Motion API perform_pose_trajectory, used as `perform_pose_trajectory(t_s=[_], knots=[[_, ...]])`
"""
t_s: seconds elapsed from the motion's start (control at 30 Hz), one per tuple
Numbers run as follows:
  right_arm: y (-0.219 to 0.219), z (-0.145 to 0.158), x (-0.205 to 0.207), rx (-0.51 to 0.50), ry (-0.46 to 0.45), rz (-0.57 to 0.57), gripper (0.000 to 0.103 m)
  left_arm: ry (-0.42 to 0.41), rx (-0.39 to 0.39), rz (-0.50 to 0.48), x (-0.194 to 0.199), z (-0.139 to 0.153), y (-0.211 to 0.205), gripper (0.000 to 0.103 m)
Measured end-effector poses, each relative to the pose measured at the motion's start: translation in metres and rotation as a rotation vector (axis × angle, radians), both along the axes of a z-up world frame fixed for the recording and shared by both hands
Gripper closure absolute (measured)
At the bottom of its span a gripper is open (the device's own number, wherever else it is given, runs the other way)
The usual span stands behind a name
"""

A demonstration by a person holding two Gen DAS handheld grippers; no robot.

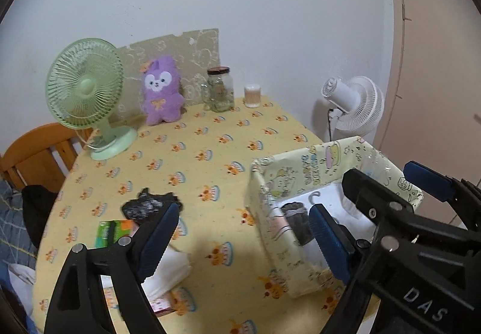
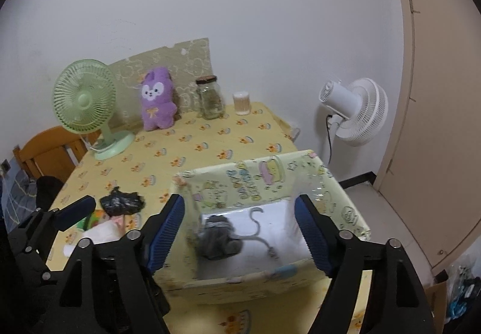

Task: Organize soft objects
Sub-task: 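Move both tools back to the remaining items on the table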

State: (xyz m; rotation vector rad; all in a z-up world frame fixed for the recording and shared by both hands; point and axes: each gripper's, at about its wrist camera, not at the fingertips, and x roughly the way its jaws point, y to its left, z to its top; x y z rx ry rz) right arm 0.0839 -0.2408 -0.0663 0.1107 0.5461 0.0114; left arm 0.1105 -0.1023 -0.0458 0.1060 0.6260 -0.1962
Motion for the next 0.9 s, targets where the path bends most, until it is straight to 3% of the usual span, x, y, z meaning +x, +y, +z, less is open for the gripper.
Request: perform_pose_trajectory(t_s=[0.2, 0.33, 0.9], knots=[[0.026, 0.011, -0.011, -0.02, -0.02, 0.043, 0.022, -0.039, -0.014, 0.022, -0.017, 0.009, 0.02, 0.013], [0.044, 0.014, -0.015, -0.032, -0.022, 0.078, 0.021, -0.051, -0.012, 0.023, -0.026, 0.011, 0.032, 0.008], [0.106, 0.013, -0.018, -0.045, -0.019, 0.154, 0.021, -0.057, -0.035, 0.079, -0.036, 0.008, 0.081, 0.006]])
